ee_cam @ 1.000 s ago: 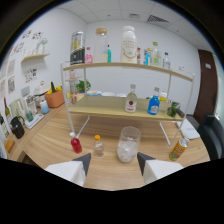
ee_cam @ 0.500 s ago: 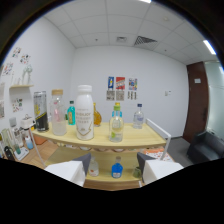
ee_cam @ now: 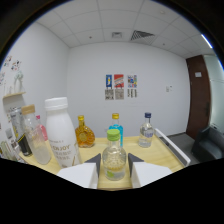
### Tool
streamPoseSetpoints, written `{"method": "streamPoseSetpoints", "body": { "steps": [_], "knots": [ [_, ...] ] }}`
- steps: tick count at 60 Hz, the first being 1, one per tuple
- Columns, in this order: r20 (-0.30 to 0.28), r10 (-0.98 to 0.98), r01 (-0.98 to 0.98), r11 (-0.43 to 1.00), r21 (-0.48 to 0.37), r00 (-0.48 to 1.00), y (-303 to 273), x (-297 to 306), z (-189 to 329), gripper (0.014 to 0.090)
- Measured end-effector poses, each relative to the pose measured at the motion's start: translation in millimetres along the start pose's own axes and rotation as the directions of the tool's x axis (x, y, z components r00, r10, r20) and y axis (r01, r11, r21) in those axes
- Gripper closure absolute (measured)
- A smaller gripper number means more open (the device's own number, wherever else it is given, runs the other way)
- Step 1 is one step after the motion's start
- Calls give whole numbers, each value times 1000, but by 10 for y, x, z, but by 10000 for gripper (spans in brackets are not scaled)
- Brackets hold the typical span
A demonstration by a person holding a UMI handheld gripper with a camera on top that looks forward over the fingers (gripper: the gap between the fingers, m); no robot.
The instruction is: Make me a cup of Vodka Sunrise.
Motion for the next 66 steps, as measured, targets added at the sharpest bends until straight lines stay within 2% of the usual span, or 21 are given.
{"method": "streamPoseSetpoints", "body": {
  "steps": [3,8,18,29,38,46,54,66],
  "knots": [
    [-7,3,-3,1000,5,1000,-10,12,7,673],
    [-18,-4,4,1000,8,1000,-15,19,6,676],
    [5,-1,1,1000,11,1000,-37,3,-73,693],
    [25,7,-9,997,75,1000,-223,24,-441,697],
    [32,16,-19,997,78,999,-4,78,-727,698],
    [35,19,-19,1000,10,999,587,77,-825,699],
    [33,-35,38,995,-97,999,1298,42,-781,698],
    [25,-357,356,916,-186,934,1930,60,-641,699]
  ]
}}
